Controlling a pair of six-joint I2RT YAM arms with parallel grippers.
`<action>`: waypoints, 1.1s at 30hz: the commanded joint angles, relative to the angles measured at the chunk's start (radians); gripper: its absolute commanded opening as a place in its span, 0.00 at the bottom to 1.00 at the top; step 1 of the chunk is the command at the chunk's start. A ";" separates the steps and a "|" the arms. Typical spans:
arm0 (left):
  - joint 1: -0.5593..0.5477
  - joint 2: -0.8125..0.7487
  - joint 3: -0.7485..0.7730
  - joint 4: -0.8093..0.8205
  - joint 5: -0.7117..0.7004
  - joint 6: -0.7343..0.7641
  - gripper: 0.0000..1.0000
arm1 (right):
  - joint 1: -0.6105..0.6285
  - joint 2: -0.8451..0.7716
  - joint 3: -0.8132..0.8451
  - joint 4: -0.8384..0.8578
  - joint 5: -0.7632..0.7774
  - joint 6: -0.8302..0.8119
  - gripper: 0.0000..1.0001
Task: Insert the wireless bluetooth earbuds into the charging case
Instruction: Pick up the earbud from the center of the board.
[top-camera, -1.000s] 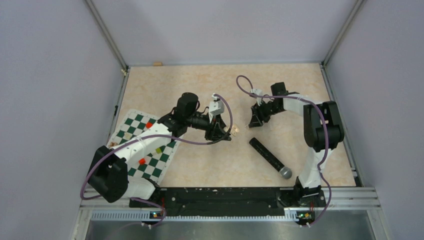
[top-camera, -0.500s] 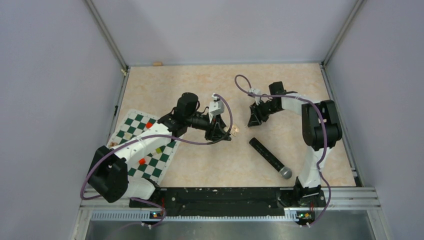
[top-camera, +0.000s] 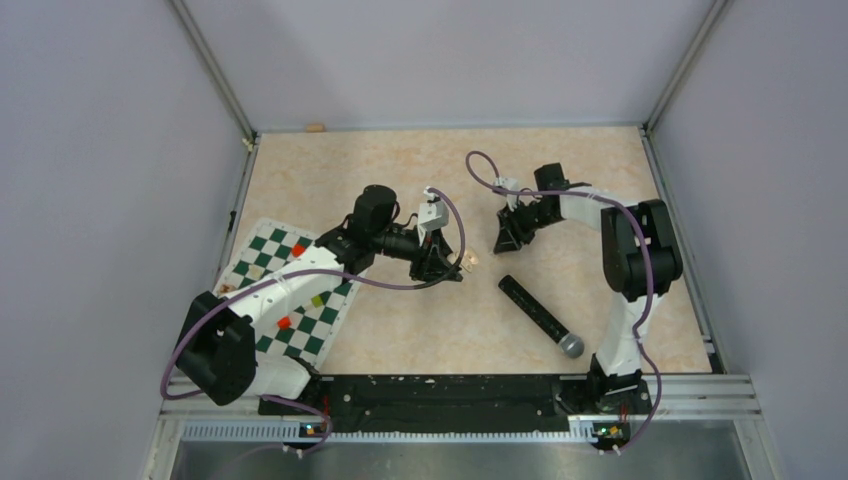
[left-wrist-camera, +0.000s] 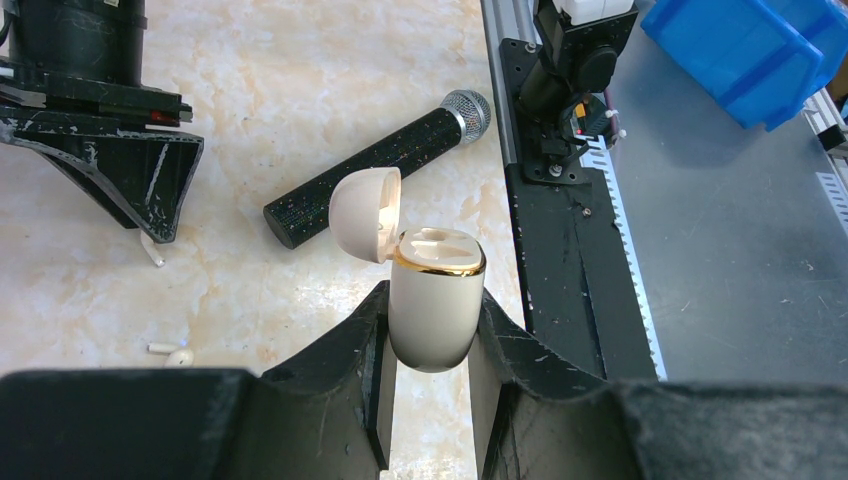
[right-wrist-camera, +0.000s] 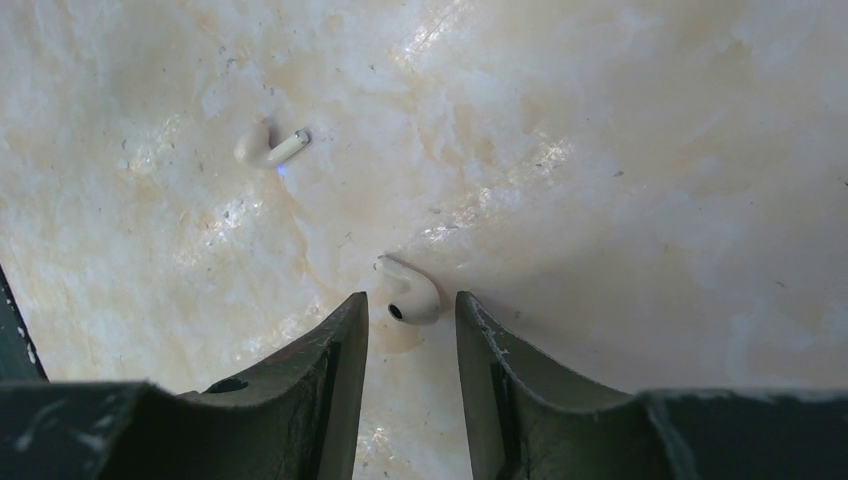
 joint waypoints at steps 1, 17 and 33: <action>0.004 -0.027 -0.004 0.040 0.015 0.005 0.00 | 0.020 0.045 0.005 -0.035 0.088 -0.020 0.37; 0.004 -0.029 -0.006 0.040 0.013 0.006 0.00 | 0.023 -0.011 0.007 -0.032 0.022 -0.028 0.11; 0.011 -0.011 0.006 0.050 -0.119 -0.013 0.00 | 0.014 -0.388 -0.003 0.051 0.184 0.088 0.08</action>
